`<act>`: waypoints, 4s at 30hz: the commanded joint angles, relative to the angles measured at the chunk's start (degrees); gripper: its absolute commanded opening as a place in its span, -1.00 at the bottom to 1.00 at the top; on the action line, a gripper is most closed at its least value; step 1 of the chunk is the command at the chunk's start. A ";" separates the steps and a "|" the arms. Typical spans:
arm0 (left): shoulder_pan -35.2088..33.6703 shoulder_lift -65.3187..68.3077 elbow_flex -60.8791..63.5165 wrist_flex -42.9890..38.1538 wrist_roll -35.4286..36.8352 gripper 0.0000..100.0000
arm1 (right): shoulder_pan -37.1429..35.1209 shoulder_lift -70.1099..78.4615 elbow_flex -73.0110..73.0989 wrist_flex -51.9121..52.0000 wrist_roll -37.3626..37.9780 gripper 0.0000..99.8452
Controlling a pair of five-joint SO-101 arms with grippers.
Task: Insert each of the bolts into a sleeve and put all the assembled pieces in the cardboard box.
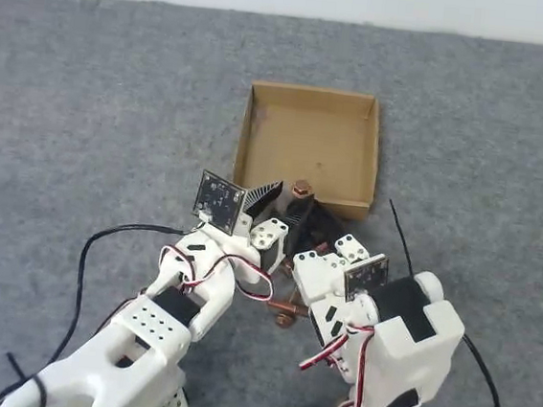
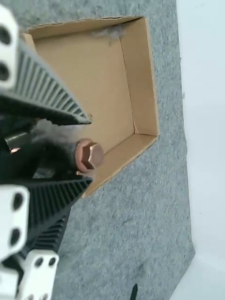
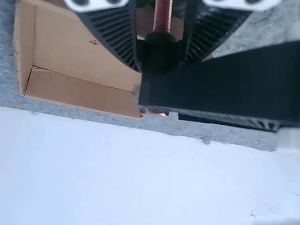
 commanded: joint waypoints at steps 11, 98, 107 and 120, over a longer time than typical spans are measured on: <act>0.18 -12.40 -0.48 5.98 -0.09 -0.67 | 0.66 -1.63 -0.26 0.75 0.70 -0.99; -29.63 -43.78 9.01 47.56 -5.80 -0.98 | 20.70 -0.31 -101.36 145.36 5.27 -0.99; -29.63 -43.78 9.01 47.56 -5.89 -0.98 | 18.51 5.58 -111.38 155.91 5.10 -0.99; -29.63 -43.78 9.01 47.56 -5.89 -0.98 | 16.57 7.25 -111.30 156.53 1.14 -0.99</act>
